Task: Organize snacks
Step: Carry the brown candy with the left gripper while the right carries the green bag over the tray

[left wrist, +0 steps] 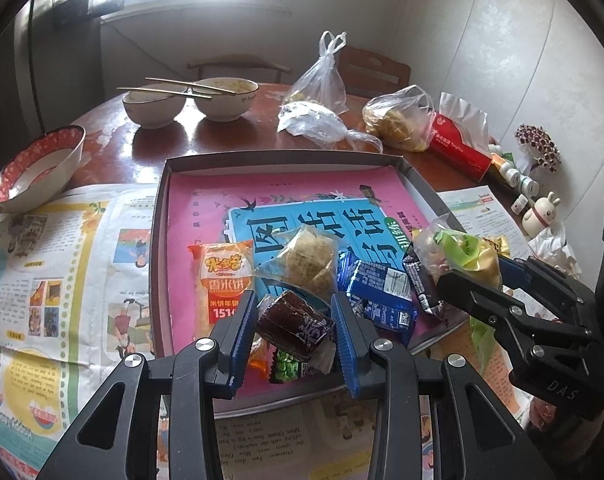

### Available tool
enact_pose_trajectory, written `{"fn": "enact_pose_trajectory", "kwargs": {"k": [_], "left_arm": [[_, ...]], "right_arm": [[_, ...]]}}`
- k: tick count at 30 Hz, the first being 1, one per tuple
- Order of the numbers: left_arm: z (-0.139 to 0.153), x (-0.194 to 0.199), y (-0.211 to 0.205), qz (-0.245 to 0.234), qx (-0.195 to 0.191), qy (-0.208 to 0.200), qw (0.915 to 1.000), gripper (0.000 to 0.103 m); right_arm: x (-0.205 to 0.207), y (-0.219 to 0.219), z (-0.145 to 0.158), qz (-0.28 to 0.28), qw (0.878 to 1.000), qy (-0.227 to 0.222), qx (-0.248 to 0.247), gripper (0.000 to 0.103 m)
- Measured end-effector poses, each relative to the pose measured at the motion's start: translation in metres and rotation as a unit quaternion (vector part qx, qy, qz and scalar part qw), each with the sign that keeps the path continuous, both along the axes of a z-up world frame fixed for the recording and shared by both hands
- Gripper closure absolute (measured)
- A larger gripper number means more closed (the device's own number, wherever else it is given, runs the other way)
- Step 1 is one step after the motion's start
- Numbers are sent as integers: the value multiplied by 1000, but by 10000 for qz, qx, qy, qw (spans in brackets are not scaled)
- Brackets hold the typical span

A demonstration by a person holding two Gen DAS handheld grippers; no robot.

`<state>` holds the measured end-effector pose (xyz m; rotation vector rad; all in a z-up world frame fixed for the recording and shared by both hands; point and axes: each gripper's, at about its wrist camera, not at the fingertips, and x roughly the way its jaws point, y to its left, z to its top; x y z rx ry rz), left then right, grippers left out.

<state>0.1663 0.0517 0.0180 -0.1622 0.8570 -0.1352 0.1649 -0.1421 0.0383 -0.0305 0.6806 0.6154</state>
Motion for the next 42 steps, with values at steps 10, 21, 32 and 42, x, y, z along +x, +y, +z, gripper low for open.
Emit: {"fn": "enact_pose_trajectory", "kwargs": {"k": [10, 21, 32, 42], "left_arm": [[-7, 13, -3, -58, 34, 61, 10000, 64], [-11, 17, -1, -38, 13, 81, 10000, 64], [-14, 18, 1, -15, 10, 104, 9999, 64], [-15, 18, 1, 0, 0, 108, 9999, 64]], "right_arm": [[9, 4, -3, -26, 10000, 56, -44, 55], [19, 19, -14, 96, 9997, 164, -130, 55], [24, 28, -25, 186, 9992, 278, -217, 54], [25, 30, -29, 220, 9989, 326, -250, 52]]}}
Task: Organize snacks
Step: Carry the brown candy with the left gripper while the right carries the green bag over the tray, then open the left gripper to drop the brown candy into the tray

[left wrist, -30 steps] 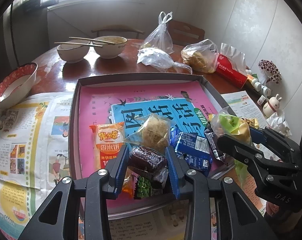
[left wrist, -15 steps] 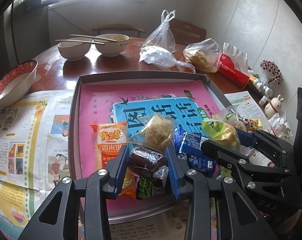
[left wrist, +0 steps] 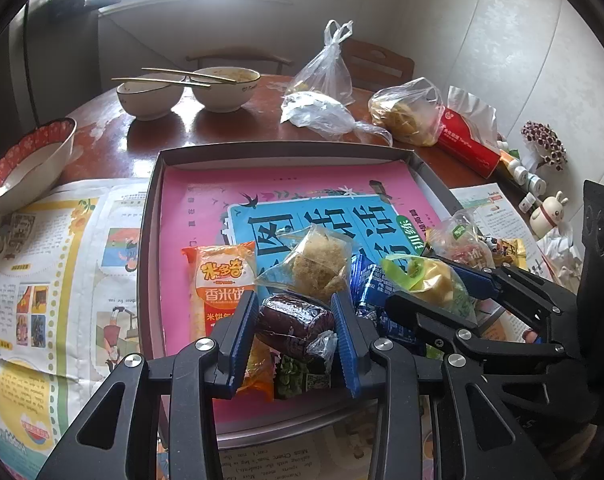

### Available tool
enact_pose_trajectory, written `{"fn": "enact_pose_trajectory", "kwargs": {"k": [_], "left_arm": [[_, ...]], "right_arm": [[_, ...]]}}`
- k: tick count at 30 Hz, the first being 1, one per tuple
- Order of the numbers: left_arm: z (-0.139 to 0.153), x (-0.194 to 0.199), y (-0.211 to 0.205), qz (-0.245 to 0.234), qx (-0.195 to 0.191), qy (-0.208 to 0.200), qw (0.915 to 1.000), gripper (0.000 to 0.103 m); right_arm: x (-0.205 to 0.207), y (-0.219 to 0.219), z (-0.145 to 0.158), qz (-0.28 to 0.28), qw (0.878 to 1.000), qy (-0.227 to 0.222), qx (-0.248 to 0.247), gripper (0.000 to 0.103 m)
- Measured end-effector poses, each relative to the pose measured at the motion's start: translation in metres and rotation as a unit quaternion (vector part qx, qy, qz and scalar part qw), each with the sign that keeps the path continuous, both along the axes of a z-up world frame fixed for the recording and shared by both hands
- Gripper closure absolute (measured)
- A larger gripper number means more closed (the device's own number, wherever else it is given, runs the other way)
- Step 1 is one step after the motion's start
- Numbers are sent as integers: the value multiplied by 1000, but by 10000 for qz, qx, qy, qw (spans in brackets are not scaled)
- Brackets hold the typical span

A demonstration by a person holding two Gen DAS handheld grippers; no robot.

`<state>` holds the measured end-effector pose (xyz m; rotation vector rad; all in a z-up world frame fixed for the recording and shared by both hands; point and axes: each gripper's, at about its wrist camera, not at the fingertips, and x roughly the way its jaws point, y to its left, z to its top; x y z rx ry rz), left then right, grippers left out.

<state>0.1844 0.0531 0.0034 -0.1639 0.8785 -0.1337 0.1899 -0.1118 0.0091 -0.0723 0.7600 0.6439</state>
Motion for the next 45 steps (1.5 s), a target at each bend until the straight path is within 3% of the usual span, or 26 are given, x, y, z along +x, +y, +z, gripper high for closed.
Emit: {"fn": "enact_pose_trajectory", "kwargs": {"k": [20, 30, 34, 45], "left_arm": [[0, -1, 1, 4, -1, 15, 10000, 64], [3, -5, -3, -17, 46, 9, 10000, 56], [4, -6, -4, -38, 37, 2, 10000, 46], [7, -7, -4, -18, 42, -20, 10000, 45]], "right_arm": [[-12, -5, 6, 0, 9999, -146, -51, 43], [-15, -10, 9, -31, 9999, -158, -13, 39], [-16, -11, 10, -52, 9998, -174, -2, 39], [-18, -13, 11, -81, 9998, -199, -10, 38]]}}
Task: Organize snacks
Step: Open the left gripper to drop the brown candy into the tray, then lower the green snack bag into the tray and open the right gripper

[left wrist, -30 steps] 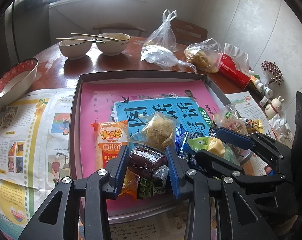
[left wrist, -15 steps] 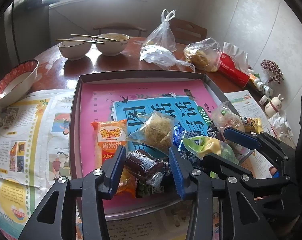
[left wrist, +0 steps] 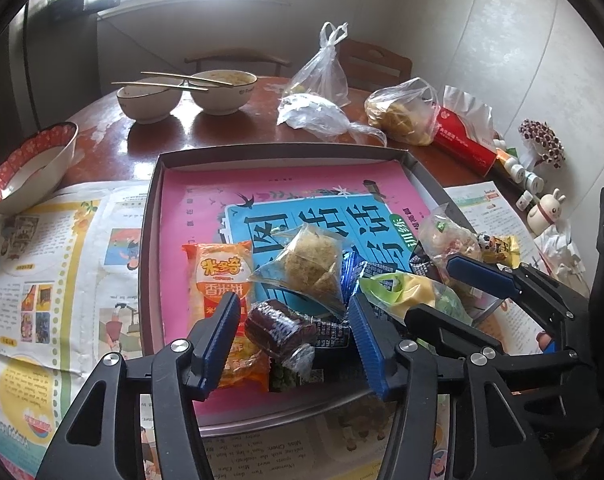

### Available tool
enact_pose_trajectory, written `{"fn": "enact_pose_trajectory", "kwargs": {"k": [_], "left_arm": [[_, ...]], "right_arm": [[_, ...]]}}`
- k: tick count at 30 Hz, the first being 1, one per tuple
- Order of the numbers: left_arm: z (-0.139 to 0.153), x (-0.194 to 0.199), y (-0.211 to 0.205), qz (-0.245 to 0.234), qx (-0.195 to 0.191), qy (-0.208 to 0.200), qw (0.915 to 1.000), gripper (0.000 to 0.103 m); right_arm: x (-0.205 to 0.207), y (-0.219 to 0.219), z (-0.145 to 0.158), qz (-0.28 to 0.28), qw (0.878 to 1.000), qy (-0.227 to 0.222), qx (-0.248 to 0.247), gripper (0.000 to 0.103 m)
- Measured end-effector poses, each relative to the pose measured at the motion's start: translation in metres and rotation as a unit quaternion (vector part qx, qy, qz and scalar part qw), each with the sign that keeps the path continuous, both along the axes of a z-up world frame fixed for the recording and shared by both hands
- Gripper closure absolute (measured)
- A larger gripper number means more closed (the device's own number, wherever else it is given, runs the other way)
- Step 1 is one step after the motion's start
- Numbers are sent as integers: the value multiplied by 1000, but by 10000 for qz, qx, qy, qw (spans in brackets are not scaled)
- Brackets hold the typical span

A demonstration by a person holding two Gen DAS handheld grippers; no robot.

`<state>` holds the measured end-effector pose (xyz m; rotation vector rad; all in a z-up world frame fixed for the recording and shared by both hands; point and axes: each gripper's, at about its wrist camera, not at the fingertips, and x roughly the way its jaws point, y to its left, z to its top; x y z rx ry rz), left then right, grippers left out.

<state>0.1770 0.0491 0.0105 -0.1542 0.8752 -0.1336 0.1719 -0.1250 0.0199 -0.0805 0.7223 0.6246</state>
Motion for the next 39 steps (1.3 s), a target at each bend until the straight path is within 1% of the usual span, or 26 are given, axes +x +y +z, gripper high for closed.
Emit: {"fn": "enact_pose_trajectory", "kwargs": {"k": [5, 9, 14, 18, 21, 25, 35, 39], "left_arm": [[1, 0, 1, 6, 12, -9, 10000, 44], [2, -2, 2, 26, 40, -11, 10000, 40], [2, -3, 2, 33, 78, -21, 10000, 39], [3, -3, 2, 73, 101, -26, 9999, 35], [3, -3, 4, 138, 106, -7, 9998, 33], [4, -4, 5, 155, 106, -12, 9998, 31], [5, -5, 5, 192, 121, 1, 9997, 31], [5, -7, 5, 171, 120, -26, 9998, 29]], "right_arm": [[0, 0, 1, -10, 10000, -7, -9, 38], [0, -1, 1, -11, 10000, -12, -14, 38], [0, 0, 1, -12, 10000, -20, -24, 38], [0, 0, 1, -33, 10000, -26, -29, 38], [0, 1, 1, -103, 9998, -92, -139, 32], [-1, 0, 1, -122, 9997, -120, -155, 31], [-2, -2, 3, -157, 9996, -164, -168, 31], [-4, -2, 5, -166, 9995, -206, -147, 31]]}}
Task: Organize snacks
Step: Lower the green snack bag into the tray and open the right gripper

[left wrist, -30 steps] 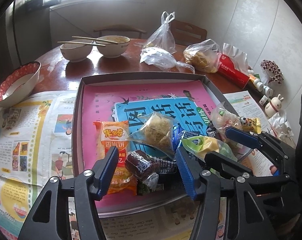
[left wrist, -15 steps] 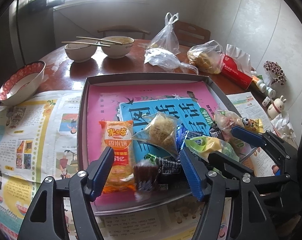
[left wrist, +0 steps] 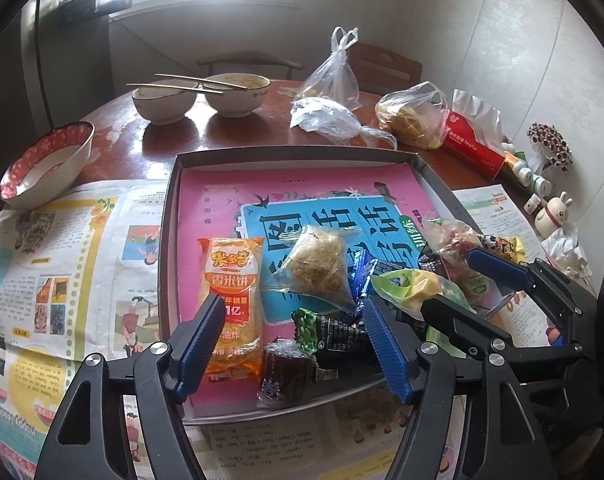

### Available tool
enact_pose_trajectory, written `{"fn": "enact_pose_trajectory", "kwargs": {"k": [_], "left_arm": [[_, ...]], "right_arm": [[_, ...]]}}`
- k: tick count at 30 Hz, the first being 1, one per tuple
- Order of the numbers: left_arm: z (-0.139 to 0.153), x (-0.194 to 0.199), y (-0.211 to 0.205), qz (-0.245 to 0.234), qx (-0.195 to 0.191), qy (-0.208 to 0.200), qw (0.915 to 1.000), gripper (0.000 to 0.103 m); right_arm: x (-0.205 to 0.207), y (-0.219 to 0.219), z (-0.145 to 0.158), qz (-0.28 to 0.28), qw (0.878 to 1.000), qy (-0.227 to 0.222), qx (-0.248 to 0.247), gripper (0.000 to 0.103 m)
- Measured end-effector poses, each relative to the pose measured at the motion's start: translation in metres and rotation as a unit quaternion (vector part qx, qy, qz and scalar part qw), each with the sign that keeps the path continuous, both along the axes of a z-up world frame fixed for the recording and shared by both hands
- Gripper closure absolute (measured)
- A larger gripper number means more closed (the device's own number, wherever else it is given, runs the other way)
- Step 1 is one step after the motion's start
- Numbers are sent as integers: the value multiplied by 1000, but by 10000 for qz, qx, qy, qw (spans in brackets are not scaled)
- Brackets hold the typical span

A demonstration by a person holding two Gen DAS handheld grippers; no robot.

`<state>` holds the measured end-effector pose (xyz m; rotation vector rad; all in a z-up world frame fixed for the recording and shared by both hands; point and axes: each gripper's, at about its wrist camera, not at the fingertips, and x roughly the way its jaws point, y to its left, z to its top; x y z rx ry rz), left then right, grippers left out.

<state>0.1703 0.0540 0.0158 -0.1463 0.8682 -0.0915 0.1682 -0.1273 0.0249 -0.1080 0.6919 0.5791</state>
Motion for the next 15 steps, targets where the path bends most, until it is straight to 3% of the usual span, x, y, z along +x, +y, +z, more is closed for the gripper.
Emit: {"fn": "enact_pose_trajectory", "kwargs": {"k": [15], "left_arm": [[16, -14, 0, 65, -67, -273, 9996, 27]], "right_arm": [[-11, -7, 15, -135, 9995, -290, 84, 25]]}}
